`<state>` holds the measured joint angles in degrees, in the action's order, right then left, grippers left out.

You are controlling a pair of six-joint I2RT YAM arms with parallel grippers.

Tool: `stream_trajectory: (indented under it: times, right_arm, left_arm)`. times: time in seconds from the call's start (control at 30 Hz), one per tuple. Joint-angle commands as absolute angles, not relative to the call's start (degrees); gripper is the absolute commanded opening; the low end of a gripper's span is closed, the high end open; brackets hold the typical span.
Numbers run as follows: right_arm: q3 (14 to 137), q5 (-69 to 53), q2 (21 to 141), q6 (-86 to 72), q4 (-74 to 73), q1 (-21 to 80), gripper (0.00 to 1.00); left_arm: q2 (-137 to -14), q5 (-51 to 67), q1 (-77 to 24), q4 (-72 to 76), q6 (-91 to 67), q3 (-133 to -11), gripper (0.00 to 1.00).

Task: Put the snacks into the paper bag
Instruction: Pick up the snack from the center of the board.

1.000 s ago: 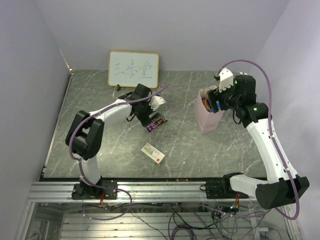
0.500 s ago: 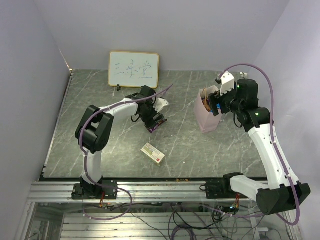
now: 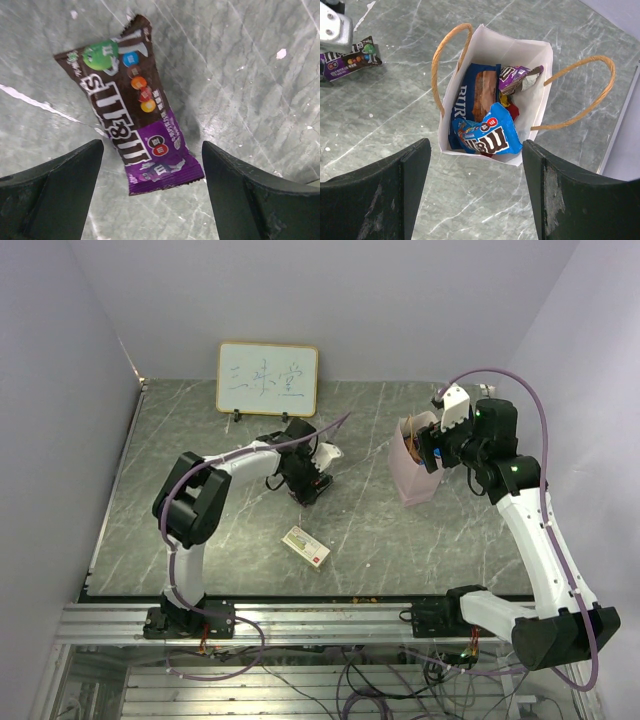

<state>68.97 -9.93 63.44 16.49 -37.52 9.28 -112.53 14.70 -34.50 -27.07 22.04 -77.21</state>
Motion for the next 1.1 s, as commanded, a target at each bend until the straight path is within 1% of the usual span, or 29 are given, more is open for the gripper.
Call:
stream_trajectory:
  times: [0.0,0.1,0.17,0.4,0.53,0.67,0.83,1.07]
  right_arm:
    - [68.47,-11.25,62.47,15.91,-36.52,8.75,0.73]
    - [68.55,-12.32,62.66,15.99,-36.65,8.63,0.73]
    - [68.59,-13.07,62.76,16.00,-36.73,8.48,0.73]
    - [69.39,-13.55,63.31,16.21,-37.26,8.42,0.73]
    - [70.70,-16.85,64.65,17.81,-38.22,8.44,0.73]
    - [73.09,-23.36,66.64,20.91,-40.61,8.43,0.73]
    - [77.95,-31.63,68.11,21.99,-43.16,8.55,0.72]
    - [81.58,-44.48,70.16,20.03,-38.95,10.05,0.70]
  left_arm:
    - [-111.82,13.09,-35.99,-25.05,19.47,-74.61,0.91]
    - [-112.08,9.54,-36.84,-24.16,19.14,-73.56,0.89]
    - [-112.22,8.61,-37.38,-23.96,19.49,-73.24,0.85]
    - [-110.41,7.62,-37.75,-23.12,21.26,-72.04,0.60]
    - [-108.20,8.11,-37.75,-23.35,23.23,-72.02,0.46]
    - [-103.91,10.23,-37.79,-23.61,24.80,-71.68,0.42]
    - [-95.78,12.45,-37.79,-23.12,28.65,-68.99,0.41]
    - [-84.54,14.44,-37.78,-26.21,33.55,-68.92,0.41]
